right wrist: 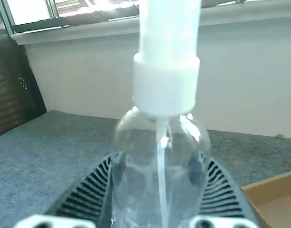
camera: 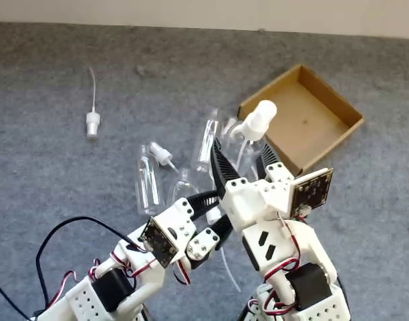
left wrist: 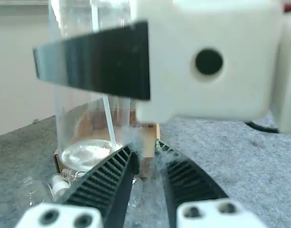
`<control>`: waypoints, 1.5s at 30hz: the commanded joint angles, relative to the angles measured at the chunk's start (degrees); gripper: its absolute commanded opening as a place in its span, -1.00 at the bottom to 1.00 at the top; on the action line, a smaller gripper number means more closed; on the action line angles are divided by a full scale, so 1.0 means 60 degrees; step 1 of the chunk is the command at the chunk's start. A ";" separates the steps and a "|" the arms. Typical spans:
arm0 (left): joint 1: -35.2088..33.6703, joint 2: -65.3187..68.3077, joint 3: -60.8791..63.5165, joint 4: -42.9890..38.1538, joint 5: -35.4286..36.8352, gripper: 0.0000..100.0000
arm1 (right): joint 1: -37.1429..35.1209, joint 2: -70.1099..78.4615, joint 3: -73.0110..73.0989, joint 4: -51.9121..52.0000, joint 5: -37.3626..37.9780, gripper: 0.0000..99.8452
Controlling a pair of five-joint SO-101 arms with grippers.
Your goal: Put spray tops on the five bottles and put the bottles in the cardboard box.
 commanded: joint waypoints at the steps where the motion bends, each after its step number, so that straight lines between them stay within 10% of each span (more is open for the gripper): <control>1: -0.0227 -0.0066 0.0154 -0.0352 0.0088 -0.99 | 0.0110 -0.0037 0.0183 0.0154 0.0073 -0.74; 14: -0.1297 -0.0037 0.0154 -0.0322 0.0103 -0.99 | -0.0916 -0.0051 0.0198 0.0154 0.0073 -0.74; 23: 0.0183 -0.0037 0.0154 -0.0308 0.0059 -0.99 | -0.0945 -0.0051 -0.0681 0.0139 0.0073 -0.74; 45: -0.2103 -0.0037 0.0154 -0.0278 0.0103 -0.99 | -0.1707 -0.0051 -0.0886 0.1033 0.0117 -0.74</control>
